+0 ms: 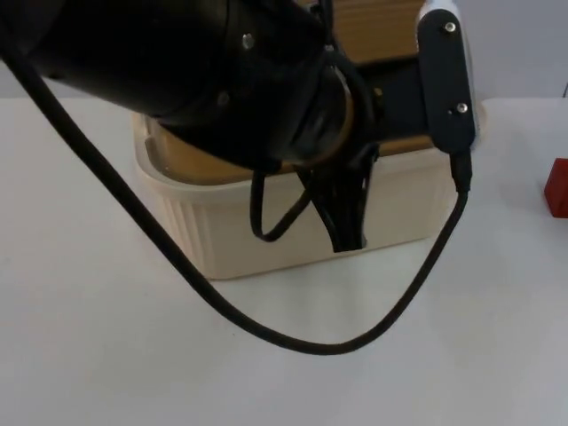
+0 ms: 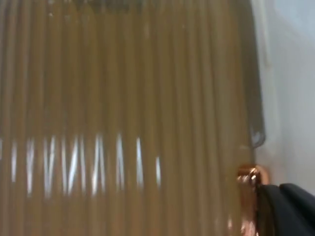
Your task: Open the box lid with the left hand, place the block into the box with the right hand, then close the box lid with the left hand.
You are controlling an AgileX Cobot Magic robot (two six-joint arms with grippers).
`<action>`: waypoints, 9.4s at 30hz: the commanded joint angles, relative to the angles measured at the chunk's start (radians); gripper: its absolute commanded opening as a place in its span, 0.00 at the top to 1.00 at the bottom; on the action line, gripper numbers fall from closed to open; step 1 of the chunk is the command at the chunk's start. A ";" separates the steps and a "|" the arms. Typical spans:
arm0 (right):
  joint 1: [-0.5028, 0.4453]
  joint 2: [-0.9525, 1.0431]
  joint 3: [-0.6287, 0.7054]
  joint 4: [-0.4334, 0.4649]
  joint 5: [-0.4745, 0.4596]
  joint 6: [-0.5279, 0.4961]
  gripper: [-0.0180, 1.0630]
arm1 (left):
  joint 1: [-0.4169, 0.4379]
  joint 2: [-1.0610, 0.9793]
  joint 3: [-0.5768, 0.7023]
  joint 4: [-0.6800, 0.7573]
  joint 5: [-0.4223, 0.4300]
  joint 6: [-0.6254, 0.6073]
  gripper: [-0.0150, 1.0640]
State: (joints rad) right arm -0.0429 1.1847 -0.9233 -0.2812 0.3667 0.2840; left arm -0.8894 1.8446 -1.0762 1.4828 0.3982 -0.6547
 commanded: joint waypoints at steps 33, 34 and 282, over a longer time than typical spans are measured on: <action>-0.005 -0.002 0.000 -0.009 -0.005 -0.003 0.02 | 0.101 0.062 -0.004 0.043 -0.091 0.072 0.99; -0.005 -0.002 0.000 -0.009 -0.005 -0.003 0.02 | 0.101 0.062 -0.004 0.045 -0.089 0.072 0.99; 0.102 0.959 -0.409 0.048 0.031 0.147 0.98 | 0.867 -0.508 0.006 -1.674 -0.010 0.915 0.01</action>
State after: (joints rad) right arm 0.0575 2.1505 -1.3269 -0.2316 0.3722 0.4182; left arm -0.0173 1.3382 -1.0653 -0.1940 0.3855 0.2697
